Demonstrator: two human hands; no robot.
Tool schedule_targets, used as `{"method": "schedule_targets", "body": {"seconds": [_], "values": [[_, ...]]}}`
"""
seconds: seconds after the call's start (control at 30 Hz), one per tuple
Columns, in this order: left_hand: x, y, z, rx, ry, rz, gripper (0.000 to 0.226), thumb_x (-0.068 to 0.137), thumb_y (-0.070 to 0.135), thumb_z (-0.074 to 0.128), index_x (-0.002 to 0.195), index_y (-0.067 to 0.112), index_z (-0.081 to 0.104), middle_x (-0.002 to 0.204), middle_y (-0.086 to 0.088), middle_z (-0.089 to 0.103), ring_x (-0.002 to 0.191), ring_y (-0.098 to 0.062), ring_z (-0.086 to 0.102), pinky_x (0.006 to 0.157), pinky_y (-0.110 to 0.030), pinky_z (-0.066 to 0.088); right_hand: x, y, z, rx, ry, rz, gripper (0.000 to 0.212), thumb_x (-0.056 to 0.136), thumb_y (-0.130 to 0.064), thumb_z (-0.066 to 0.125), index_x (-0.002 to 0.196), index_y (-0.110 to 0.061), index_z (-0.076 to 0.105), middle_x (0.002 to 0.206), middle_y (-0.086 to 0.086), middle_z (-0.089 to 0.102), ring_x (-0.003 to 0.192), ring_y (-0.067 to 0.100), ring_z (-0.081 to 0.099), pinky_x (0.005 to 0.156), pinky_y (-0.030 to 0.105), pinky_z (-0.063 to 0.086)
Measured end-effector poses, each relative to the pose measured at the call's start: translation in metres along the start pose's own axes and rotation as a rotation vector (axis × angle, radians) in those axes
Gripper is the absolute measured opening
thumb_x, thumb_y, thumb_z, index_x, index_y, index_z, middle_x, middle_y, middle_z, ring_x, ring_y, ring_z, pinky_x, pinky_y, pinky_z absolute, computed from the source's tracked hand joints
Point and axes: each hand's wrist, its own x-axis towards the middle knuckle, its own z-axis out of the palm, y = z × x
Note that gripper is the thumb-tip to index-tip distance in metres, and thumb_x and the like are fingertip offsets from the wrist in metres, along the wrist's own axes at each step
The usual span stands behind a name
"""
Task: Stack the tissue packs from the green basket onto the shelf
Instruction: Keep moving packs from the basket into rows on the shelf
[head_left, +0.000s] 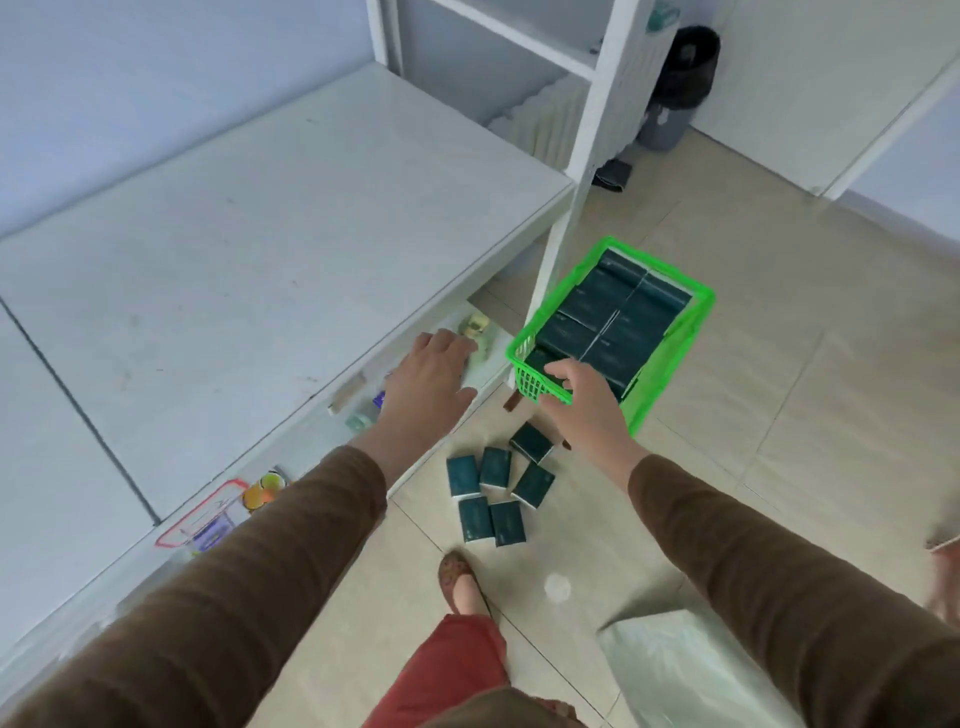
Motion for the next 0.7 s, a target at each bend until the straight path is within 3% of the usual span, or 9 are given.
{"method": "schedule_targets", "body": {"seconds": [0.1, 0.23, 0.4, 0.47, 0.53, 0.6, 0.7], "values": [[0.053, 0.016, 0.039, -0.036, -0.058, 0.017, 0.051, 0.084, 0.026, 0.070, 0.131, 0.024, 0.051, 0.130, 0.001, 0.051, 0.120, -0.021, 0.044, 0.093, -0.037, 0.043, 0.036, 0.045, -0.010, 0.092, -0.030, 0.167, 0.042, 0.094, -0.021, 0.064, 0.135, -0.017, 0.053, 0.131, 0.003, 0.057, 0.121, 0.019, 0.055, 0.097, 0.029, 0.043], [0.115, 0.029, 0.093, -0.056, -0.198, 0.041, 0.051, 0.087, 0.023, 0.067, 0.134, 0.016, 0.049, 0.132, -0.007, 0.050, 0.121, -0.027, 0.047, 0.100, -0.040, 0.041, 0.080, 0.101, -0.017, 0.260, -0.047, 0.410, 0.049, 0.095, -0.020, 0.063, 0.140, -0.012, 0.048, 0.140, 0.008, 0.054, 0.124, 0.023, 0.055, 0.106, 0.040, 0.044], [0.186, 0.039, 0.163, -0.048, -0.343, -0.024, 0.052, 0.089, 0.021, 0.062, 0.137, 0.012, 0.046, 0.133, -0.010, 0.048, 0.123, -0.029, 0.045, 0.102, -0.039, 0.037, 0.136, 0.167, -0.017, 0.448, -0.062, 0.666, 0.060, 0.097, -0.021, 0.061, 0.150, -0.008, 0.038, 0.145, 0.013, 0.050, 0.124, 0.030, 0.055, 0.086, 0.028, 0.040], [0.212, 0.041, 0.193, -0.037, -0.386, -0.070, 0.051, 0.089, 0.022, 0.062, 0.137, 0.011, 0.045, 0.133, -0.011, 0.048, 0.124, -0.030, 0.044, 0.103, -0.041, 0.037, 0.161, 0.192, -0.013, 0.522, -0.073, 0.755, 0.063, 0.098, -0.024, 0.060, 0.153, -0.007, 0.034, 0.147, 0.012, 0.047, 0.128, 0.029, 0.051, 0.091, 0.028, 0.037], [0.241, 0.043, 0.226, -0.023, -0.418, -0.131, 0.050, 0.088, 0.021, 0.061, 0.135, 0.010, 0.045, 0.132, -0.013, 0.048, 0.124, -0.032, 0.044, 0.101, -0.043, 0.039, 0.188, 0.221, -0.007, 0.612, -0.101, 0.866, 0.063, 0.097, -0.028, 0.060, 0.151, -0.008, 0.034, 0.138, 0.012, 0.050, 0.124, 0.029, 0.052, 0.097, 0.034, 0.041], [0.267, 0.043, 0.256, 0.004, -0.428, -0.186, 0.051, 0.087, 0.018, 0.061, 0.135, 0.009, 0.044, 0.131, -0.013, 0.047, 0.124, -0.032, 0.044, 0.100, -0.044, 0.041, 0.212, 0.244, 0.000, 0.680, -0.123, 0.967, 0.054, 0.096, -0.033, 0.062, 0.141, -0.014, 0.039, 0.114, 0.008, 0.053, 0.101, 0.025, 0.055, 0.086, 0.034, 0.044], [0.302, 0.044, 0.296, 0.115, -0.391, -0.165, 0.056, 0.083, 0.007, 0.059, 0.137, 0.007, 0.043, 0.132, -0.014, 0.046, 0.121, -0.034, 0.045, 0.099, -0.045, 0.041, 0.241, 0.275, 0.009, 0.697, -0.118, 1.063, 0.063, 0.092, -0.038, 0.066, 0.139, -0.005, 0.041, 0.116, 0.009, 0.050, 0.100, 0.026, 0.050, 0.086, 0.035, 0.038]]}}
